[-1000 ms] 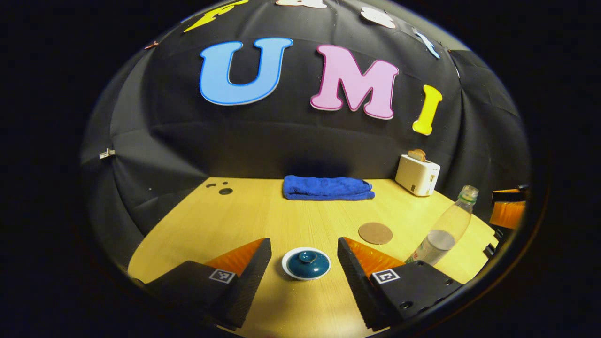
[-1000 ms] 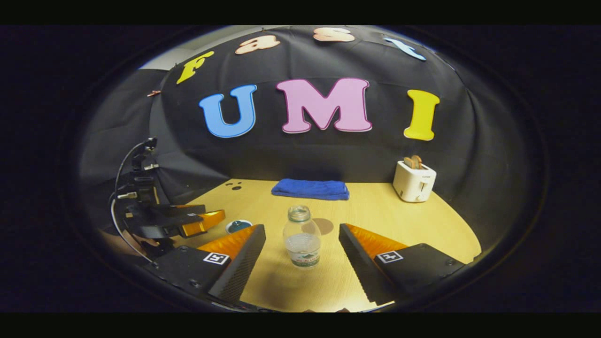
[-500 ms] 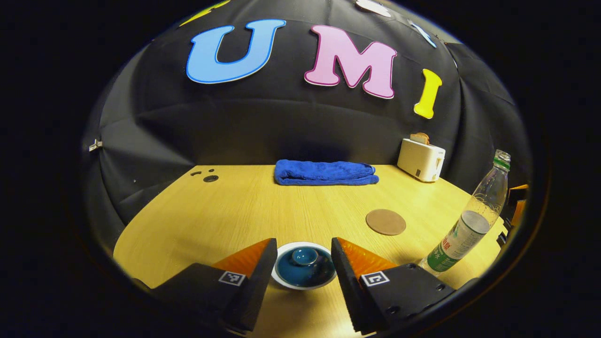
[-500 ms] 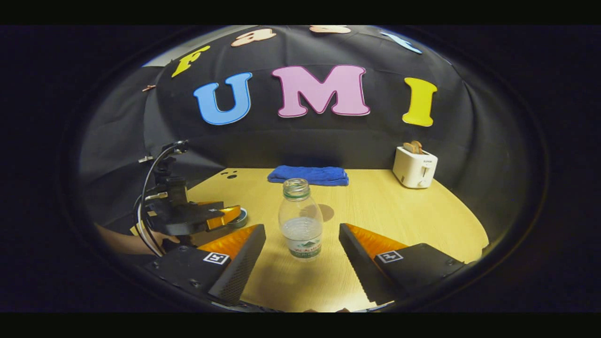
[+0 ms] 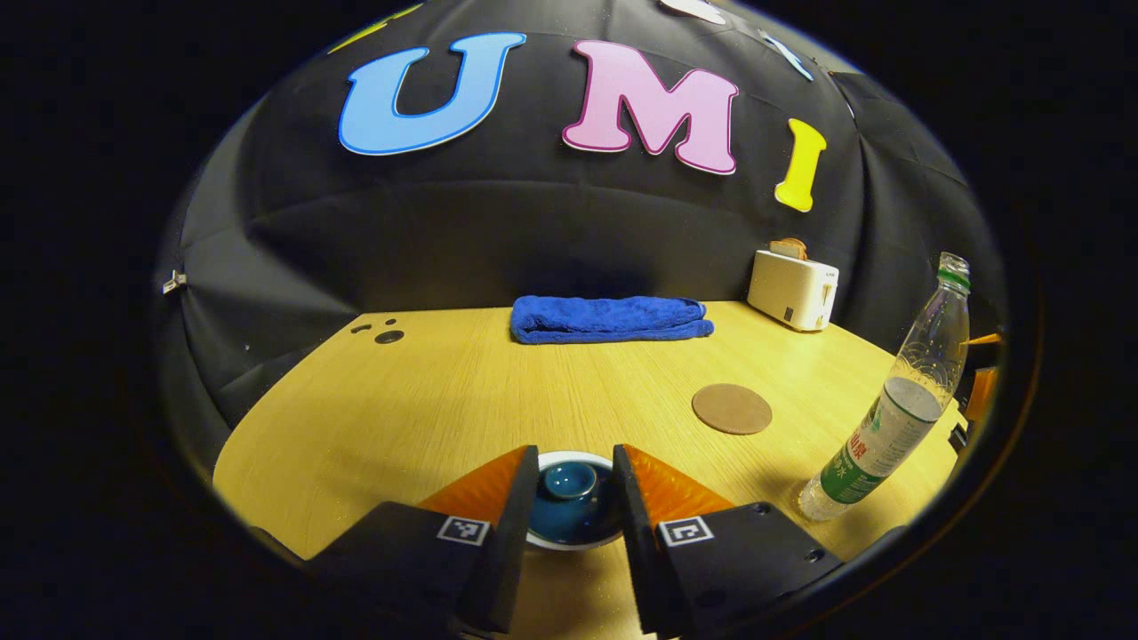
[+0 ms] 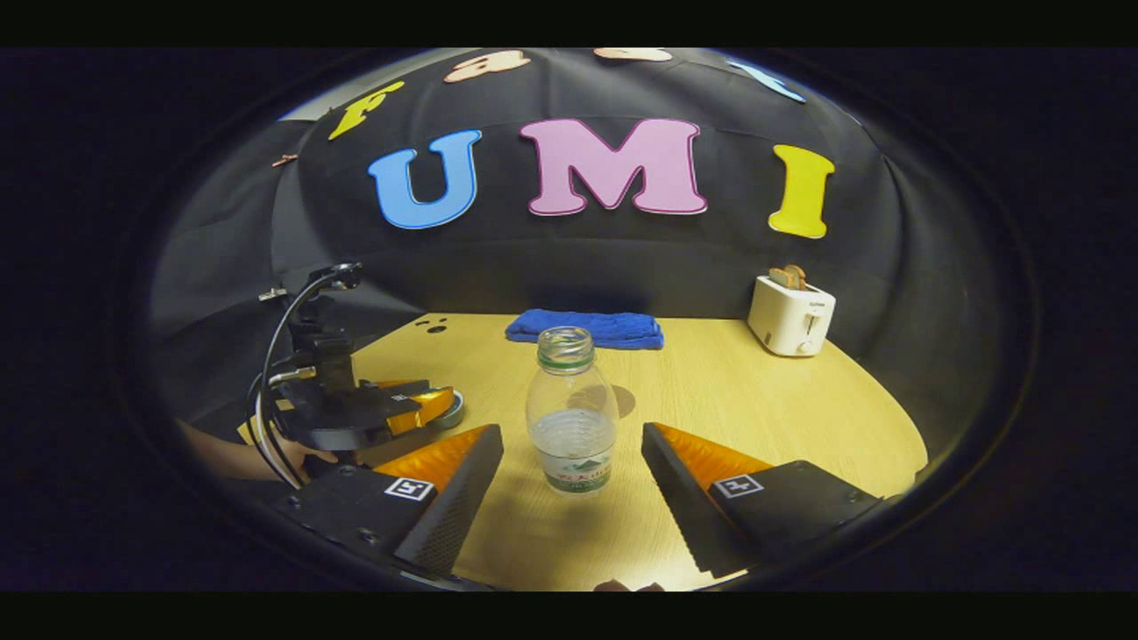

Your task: Open the teacup lid with one hand, grasp the water bottle and pour water into the teacup with the other hand; after pouring, place the water bottle on the coaster and then close the teacup lid.

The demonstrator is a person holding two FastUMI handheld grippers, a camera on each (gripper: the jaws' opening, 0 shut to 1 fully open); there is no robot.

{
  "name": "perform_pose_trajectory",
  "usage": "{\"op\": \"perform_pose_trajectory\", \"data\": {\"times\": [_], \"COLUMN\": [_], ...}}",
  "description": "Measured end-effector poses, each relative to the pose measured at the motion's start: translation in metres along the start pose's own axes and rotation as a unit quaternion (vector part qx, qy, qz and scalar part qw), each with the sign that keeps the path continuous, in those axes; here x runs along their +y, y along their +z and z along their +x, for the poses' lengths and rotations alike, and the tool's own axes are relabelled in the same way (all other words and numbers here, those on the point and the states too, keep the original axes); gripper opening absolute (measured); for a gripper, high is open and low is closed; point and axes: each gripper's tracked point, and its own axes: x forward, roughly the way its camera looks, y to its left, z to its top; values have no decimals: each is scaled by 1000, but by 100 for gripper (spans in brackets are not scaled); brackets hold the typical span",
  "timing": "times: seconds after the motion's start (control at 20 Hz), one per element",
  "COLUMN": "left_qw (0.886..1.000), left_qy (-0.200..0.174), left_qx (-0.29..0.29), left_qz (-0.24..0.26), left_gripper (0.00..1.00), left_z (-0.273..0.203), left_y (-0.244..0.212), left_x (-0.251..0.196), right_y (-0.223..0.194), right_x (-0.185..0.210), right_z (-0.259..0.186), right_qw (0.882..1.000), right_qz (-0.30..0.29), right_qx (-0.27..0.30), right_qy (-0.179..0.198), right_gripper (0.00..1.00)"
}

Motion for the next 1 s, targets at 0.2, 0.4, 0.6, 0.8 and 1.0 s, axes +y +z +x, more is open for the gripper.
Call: {"op": "perform_pose_trajectory", "data": {"times": [0.2,0.4,0.6,0.8,1.0], "left_qw": [1000,1000,1000,1000,1000], "left_qy": [5,8,2,-1,-14], "left_qx": [2,-1,-11,-22,-9], "left_qz": [12,22,29,19,17], "left_gripper": [37,29,28,24,24], "left_z": [-1,-2,-9,-29,-49], "left_y": [1,5,21,41,38], "left_x": [3,3,0,1,1], "right_y": [-2,-2,-7,-15,-21], "right_x": [-1,-2,-4,-5,-2], "right_z": [8,14,21,33,46], "right_qw": [1000,1000,1000,1000,1000], "right_qz": [5,7,10,5,17], "right_qx": [1,0,-1,-7,-10], "right_qy": [-4,-10,-17,-23,-25], "right_gripper": [98,98,98,98,98]}}
